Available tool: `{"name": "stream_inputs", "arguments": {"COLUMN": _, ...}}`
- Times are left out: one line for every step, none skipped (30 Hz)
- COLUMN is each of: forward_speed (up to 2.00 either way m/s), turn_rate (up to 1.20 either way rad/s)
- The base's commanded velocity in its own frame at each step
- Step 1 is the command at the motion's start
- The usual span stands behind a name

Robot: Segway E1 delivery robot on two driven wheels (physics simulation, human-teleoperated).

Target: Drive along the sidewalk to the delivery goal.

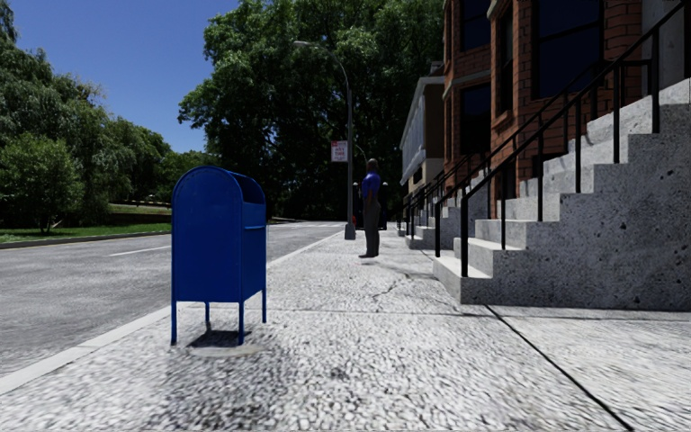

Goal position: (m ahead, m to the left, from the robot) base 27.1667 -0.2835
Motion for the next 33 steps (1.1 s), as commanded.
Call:
{"name": "stream_inputs", "arguments": {"forward_speed": 1.17, "turn_rate": -0.08}}
{"name": "stream_inputs", "arguments": {"forward_speed": 1.17, "turn_rate": -0.18}}
{"name": "stream_inputs", "arguments": {"forward_speed": 1.17, "turn_rate": -0.23}}
{"name": "stream_inputs", "arguments": {"forward_speed": 1.17, "turn_rate": -0.23}}
{"name": "stream_inputs", "arguments": {"forward_speed": 1.17, "turn_rate": -0.26}}
{"name": "stream_inputs", "arguments": {"forward_speed": 1.17, "turn_rate": -0.26}}
{"name": "stream_inputs", "arguments": {"forward_speed": 1.17, "turn_rate": -0.21}}
{"name": "stream_inputs", "arguments": {"forward_speed": 1.17, "turn_rate": -0.06}}
{"name": "stream_inputs", "arguments": {"forward_speed": 1.17, "turn_rate": -0.06}}
{"name": "stream_inputs", "arguments": {"forward_speed": 1.17, "turn_rate": 0.0}}
{"name": "stream_inputs", "arguments": {"forward_speed": 1.17, "turn_rate": 0.0}}
{"name": "stream_inputs", "arguments": {"forward_speed": 1.17, "turn_rate": 0.0}}
{"name": "stream_inputs", "arguments": {"forward_speed": 1.17, "turn_rate": 0.0}}
{"name": "stream_inputs", "arguments": {"forward_speed": 1.18, "turn_rate": 0.0}}
{"name": "stream_inputs", "arguments": {"forward_speed": 1.18, "turn_rate": 0.0}}
{"name": "stream_inputs", "arguments": {"forward_speed": 1.18, "turn_rate": 0.0}}
{"name": "stream_inputs", "arguments": {"forward_speed": 1.18, "turn_rate": 0.0}}
{"name": "stream_inputs", "arguments": {"forward_speed": 1.18, "turn_rate": 0.0}}
{"name": "stream_inputs", "arguments": {"forward_speed": 1.18, "turn_rate": 0.0}}
{"name": "stream_inputs", "arguments": {"forward_speed": 1.18, "turn_rate": 0.0}}
{"name": "stream_inputs", "arguments": {"forward_speed": 1.18, "turn_rate": 0.0}}
{"name": "stream_inputs", "arguments": {"forward_speed": 1.18, "turn_rate": 0.0}}
{"name": "stream_inputs", "arguments": {"forward_speed": 1.18, "turn_rate": 0.0}}
{"name": "stream_inputs", "arguments": {"forward_speed": 1.18, "turn_rate": 0.0}}
{"name": "stream_inputs", "arguments": {"forward_speed": 1.18, "turn_rate": 0.0}}
{"name": "stream_inputs", "arguments": {"forward_speed": 1.18, "turn_rate": 0.0}}
{"name": "stream_inputs", "arguments": {"forward_speed": 1.18, "turn_rate": 0.0}}
{"name": "stream_inputs", "arguments": {"forward_speed": 1.18, "turn_rate": 0.0}}
{"name": "stream_inputs", "arguments": {"forward_speed": 1.18, "turn_rate": 0.0}}
{"name": "stream_inputs", "arguments": {"forward_speed": 1.18, "turn_rate": 0.0}}
{"name": "stream_inputs", "arguments": {"forward_speed": 1.18, "turn_rate": 0.0}}
{"name": "stream_inputs", "arguments": {"forward_speed": 1.18, "turn_rate": 0.0}}
{"name": "stream_inputs", "arguments": {"forward_speed": 1.17, "turn_rate": 0.0}}
